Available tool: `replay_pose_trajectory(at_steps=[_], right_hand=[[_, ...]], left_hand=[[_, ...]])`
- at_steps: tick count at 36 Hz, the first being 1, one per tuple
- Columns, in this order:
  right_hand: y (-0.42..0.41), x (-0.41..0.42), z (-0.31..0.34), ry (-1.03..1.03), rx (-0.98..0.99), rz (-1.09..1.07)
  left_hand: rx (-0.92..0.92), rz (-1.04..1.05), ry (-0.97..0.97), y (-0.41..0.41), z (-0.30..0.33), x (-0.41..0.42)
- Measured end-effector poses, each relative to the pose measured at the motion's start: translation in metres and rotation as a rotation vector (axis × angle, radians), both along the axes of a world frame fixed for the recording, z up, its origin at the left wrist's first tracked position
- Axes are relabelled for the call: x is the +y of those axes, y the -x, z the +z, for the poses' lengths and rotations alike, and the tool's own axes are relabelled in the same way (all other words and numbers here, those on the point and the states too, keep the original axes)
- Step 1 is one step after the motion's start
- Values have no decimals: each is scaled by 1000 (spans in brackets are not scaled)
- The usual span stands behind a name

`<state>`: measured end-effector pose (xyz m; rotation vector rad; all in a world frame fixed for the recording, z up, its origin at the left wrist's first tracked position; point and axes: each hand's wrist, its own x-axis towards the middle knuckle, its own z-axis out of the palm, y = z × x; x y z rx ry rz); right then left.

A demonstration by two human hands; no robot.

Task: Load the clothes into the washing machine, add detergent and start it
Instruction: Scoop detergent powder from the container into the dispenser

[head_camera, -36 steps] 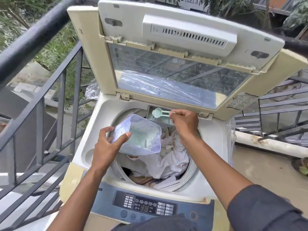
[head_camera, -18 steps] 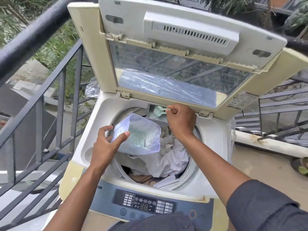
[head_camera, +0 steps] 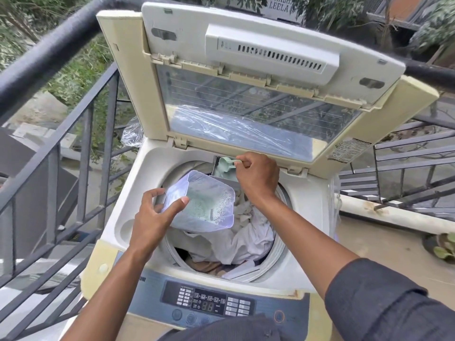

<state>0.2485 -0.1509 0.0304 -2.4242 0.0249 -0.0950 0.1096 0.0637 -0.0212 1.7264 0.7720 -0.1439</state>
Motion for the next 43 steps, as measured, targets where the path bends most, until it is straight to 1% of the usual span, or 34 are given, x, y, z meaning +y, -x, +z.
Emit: replay_pose_trajectory(at_steps=[7, 15, 21, 27, 29, 32, 34, 36, 38, 40, 43], right_hand=[[6, -25, 4, 90, -103, 44], [14, -55, -2, 261, -235, 80], [15, -62, -13, 365, -264, 137], [19, -65, -15, 480, -250, 210], [21, -66, -13, 485, -265, 202], [28, -65, -3, 393, -318, 145], [38, -62, 9, 286, -349, 114], [50, -59, 18, 148, -334, 113], [65, -56, 23, -6, -232, 117], [80, -52, 20, -133, -78, 98], [99, -46, 6, -198, 99, 87]], left_hand=[[-9, 21, 6, -1, -2, 2], [-6, 15, 7, -2, -1, 1], [-11, 8, 9, -1, 2, -2], [-26, 6, 9, 1, 6, -3], [-30, 7, 9, 0, 7, -2], [-33, 10, 13, 0, 7, -1], [-36, 6, 21, 0, 7, 0], [-42, 0, 28, 0, 7, 1], [-52, -9, 35, 1, 6, 1], [-59, -24, 45, 2, 7, 0], [-62, -50, 67, 5, 9, -3]])
